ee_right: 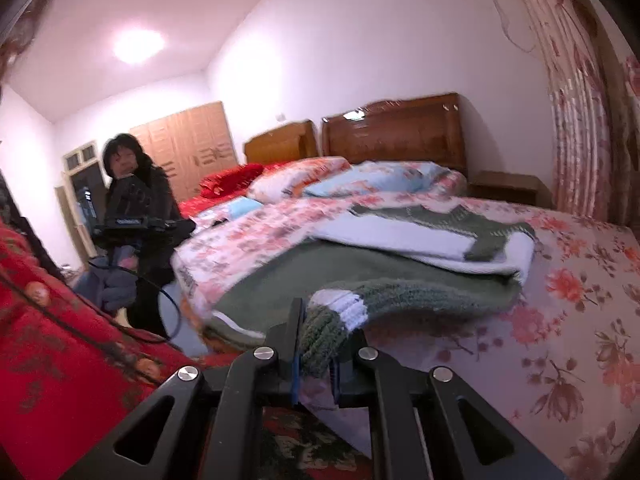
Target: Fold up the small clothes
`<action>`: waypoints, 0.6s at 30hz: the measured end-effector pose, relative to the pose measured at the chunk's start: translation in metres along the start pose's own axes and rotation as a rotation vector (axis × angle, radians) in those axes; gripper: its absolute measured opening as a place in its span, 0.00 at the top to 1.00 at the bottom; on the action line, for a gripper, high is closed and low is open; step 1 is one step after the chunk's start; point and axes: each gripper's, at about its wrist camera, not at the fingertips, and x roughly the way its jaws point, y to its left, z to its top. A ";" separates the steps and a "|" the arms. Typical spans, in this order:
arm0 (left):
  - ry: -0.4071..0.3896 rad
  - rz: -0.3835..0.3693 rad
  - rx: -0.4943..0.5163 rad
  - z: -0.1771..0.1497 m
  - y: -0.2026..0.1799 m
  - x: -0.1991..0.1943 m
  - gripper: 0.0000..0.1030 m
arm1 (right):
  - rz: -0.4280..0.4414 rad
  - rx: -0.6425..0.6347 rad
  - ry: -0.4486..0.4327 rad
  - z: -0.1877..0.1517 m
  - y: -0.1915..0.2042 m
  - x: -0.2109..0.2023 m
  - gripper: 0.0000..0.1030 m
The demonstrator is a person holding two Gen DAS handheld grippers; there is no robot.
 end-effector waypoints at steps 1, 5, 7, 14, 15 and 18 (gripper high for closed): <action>0.007 0.013 -0.020 -0.003 0.007 0.002 0.00 | -0.007 0.015 0.011 -0.003 -0.004 0.002 0.90; 0.100 0.085 -0.085 -0.019 0.029 0.016 0.00 | -0.003 0.062 0.035 -0.016 -0.018 0.004 0.90; 0.154 0.111 -0.085 -0.028 0.034 0.026 0.00 | -0.007 0.074 0.046 -0.019 -0.023 0.006 0.90; 0.219 0.249 -0.027 -0.039 0.035 0.056 0.00 | 0.002 0.070 0.036 -0.018 -0.022 0.006 0.90; 0.225 0.250 -0.017 -0.040 0.034 0.061 0.00 | 0.004 0.072 0.034 -0.018 -0.022 0.006 0.90; 0.274 0.225 0.049 -0.041 0.023 0.078 0.00 | 0.008 0.083 0.025 -0.020 -0.024 0.008 0.90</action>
